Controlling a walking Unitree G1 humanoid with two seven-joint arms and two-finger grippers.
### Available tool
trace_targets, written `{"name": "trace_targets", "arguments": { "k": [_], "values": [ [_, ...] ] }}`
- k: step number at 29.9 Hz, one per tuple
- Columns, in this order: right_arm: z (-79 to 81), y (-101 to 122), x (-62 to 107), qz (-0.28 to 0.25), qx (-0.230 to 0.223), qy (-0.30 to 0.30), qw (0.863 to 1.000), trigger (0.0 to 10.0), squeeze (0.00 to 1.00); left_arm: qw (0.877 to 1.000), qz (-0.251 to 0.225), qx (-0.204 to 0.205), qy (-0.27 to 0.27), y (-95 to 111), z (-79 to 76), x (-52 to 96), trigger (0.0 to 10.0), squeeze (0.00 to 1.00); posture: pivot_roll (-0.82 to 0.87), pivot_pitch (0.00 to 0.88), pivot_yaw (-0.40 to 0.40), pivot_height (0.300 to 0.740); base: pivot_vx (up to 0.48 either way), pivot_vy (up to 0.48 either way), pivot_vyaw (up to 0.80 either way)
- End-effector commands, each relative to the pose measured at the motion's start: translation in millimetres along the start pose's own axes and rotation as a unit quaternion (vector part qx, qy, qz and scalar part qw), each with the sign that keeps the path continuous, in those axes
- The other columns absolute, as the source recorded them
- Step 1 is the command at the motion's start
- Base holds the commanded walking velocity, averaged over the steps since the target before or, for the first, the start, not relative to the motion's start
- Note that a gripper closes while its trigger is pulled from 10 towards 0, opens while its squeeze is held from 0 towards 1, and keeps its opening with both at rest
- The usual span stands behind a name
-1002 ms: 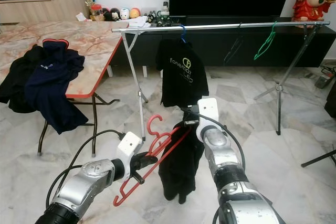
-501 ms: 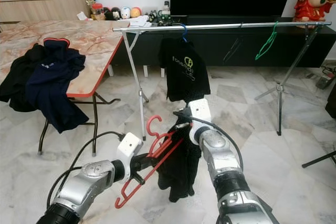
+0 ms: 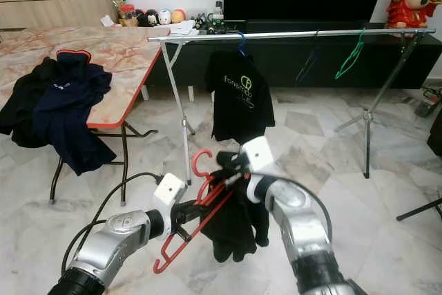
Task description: Hang hanger
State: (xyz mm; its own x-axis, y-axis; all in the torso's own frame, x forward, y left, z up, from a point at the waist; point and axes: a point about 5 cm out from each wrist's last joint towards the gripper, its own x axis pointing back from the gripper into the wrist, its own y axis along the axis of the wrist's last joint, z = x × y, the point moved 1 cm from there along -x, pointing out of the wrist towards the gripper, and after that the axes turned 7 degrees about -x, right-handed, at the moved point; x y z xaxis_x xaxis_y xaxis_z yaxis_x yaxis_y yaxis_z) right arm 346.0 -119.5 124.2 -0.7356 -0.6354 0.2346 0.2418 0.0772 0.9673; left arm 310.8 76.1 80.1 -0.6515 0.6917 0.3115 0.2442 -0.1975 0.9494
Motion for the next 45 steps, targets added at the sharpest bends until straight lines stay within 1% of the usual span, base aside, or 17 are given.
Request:
{"name": "trace_targets", "arguments": {
  "k": [1, 3, 5, 7, 9, 10, 12, 20, 23, 25, 27, 28, 30, 32, 38, 41, 45],
  "values": [
    [-6.1, -4, 4.1, 0.008, 0.010, -0.016, 1.000, 10.0, 0.00, 1.000, -0.020, -0.002, 0.010, 9, 5.1, 1.7, 10.0, 0.00, -0.01, 0.002, 0.022, 0.740, 0.000, 0.000, 0.00],
    [-23.1, -16, 12.1, 0.038, 0.006, -0.073, 0.997, 10.0, 0.00, 1.000, -0.023, -0.004, 0.019, 11, 7.1, 1.0, 10.0, 0.00, -0.01, 0.003, 0.024, 0.740, 0.000, 0.000, 0.00],
    [-30.4, -23, 16.3, 0.057, 0.007, -0.103, 0.993, 10.0, 0.00, 0.999, -0.023, -0.004, 0.022, 11, 7.6, 0.6, 10.0, 0.00, -0.02, 0.004, 0.025, 0.740, 0.000, 0.000, 0.00],
    [-33.1, -23, 19.9, 0.051, -0.007, -0.121, 0.991, 10.0, 0.00, 0.999, -0.024, -0.004, 0.025, 11, 7.9, 0.6, 10.0, 0.00, -0.01, 0.006, 0.026, 0.740, 0.000, 0.000, 0.00],
    [-18.8, -15, 20.3, 0.015, -0.036, -0.063, 0.997, 10.0, 0.00, 0.999, -0.025, -0.004, 0.031, 11, 9.1, 0.5, 10.0, 0.00, -0.01, 0.007, 0.026, 0.740, 0.000, 0.000, 0.00],
    [0.1, -8, 22.3, -0.009, -0.033, 0.014, 0.999, 10.0, 0.00, 0.999, -0.025, -0.002, 0.034, 11, 9.9, 0.7, 10.0, 0.00, -0.01, 0.009, 0.028, 0.740, 0.000, 0.000, 0.00],
    [18.8, -5, 29.0, -0.018, -0.007, 0.091, 0.996, 10.0, 0.00, 0.999, -0.026, -0.001, 0.035, 12, 10.8, 1.3, 10.0, 0.00, -0.01, 0.010, 0.029, 0.740, 0.000, 0.000, 0.00],
    [21.6, -18, 37.8, 0.014, 0.023, 0.109, 0.994, 10.0, 0.00, 0.999, -0.031, 0.005, 0.040, 13, 12.1, 0.8, 10.0, 0.00, -0.02, 0.012, 0.030, 0.740, 0.000, 0.000, 0.00],
    [11.7, -26, 37.5, 0.043, 0.031, 0.066, 0.996, 10.0, 0.00, 0.999, -0.033, 0.007, 0.040, 13, 11.5, 0.4, 10.0, 0.00, -0.02, 0.012, 0.030, 0.740, 0.000, 0.000, 0.00],
    [-9.9, -37, 38.2, 0.085, 0.048, -0.015, 0.995, 10.0, 0.00, 0.999, -0.035, 0.008, 0.041, 14, 11.4, 0.0, 10.0, 0.00, -0.02, 0.012, 0.031, 0.740, 0.000, 0.000, 0.00],
    [-28.9, -43, 40.4, 0.102, 0.038, -0.086, 0.990, 10.0, 0.00, 0.998, -0.037, 0.009, 0.042, 14, 11.6, 0.0, 10.0, 0.00, -0.01, 0.013, 0.030, 0.740, 0.000, 0.000, 0.00],
    [-32.6, -43, 41.0, 0.102, 0.029, -0.101, 0.989, 10.0, 0.00, 0.998, -0.038, 0.009, 0.043, 14, 11.7, 0.0, 10.0, 0.00, -0.01, 0.013, 0.030, 0.740, 0.000, 0.000, 0.00],
    [-27.0, -36, 40.6, 0.074, 0.016, -0.073, 0.994, 10.0, 0.00, 0.998, -0.039, 0.011, 0.046, 15, 12.9, 0.8, 10.0, 0.00, -0.01, 0.013, 0.029, 0.740, 0.000, 0.000, 0.00],
    [-17.9, -31, 39.0, 0.061, 0.027, -0.042, 0.997, 10.0, 0.00, 0.998, -0.041, 0.013, 0.046, 15, 13.4, 1.2, 10.0, 0.00, -0.02, 0.014, 0.029, 0.740, 0.000, 0.000, 0.00],
    [-11.5, -25, 34.6, 0.042, 0.028, -0.023, 0.998, 10.0, 0.00, 0.997, -0.052, 0.026, 0.047, 17, 12.7, 0.2, 10.0, 0.00, -0.02, 0.012, 0.028, 0.740, 0.000, 0.000, 0.00],
    [1.4, -18, 35.7, 0.021, 0.027, 0.031, 0.999, 10.0, 0.00, 0.995, -0.070, 0.043, 0.053, 22, 13.3, -0.2, 10.0, 0.00, -0.02, 0.011, 0.027, 0.740, 0.000, 0.000, 0.00],
    [2.2, -27, 38.8, 0.052, 0.045, 0.038, 0.997, 10.0, 0.00, 0.992, -0.098, 0.067, 0.040, 31, 11.4, 0.1, 10.0, 0.00, -0.02, 0.009, 0.023, 0.740, 0.000, 0.000, 0.00]
  ]
}}
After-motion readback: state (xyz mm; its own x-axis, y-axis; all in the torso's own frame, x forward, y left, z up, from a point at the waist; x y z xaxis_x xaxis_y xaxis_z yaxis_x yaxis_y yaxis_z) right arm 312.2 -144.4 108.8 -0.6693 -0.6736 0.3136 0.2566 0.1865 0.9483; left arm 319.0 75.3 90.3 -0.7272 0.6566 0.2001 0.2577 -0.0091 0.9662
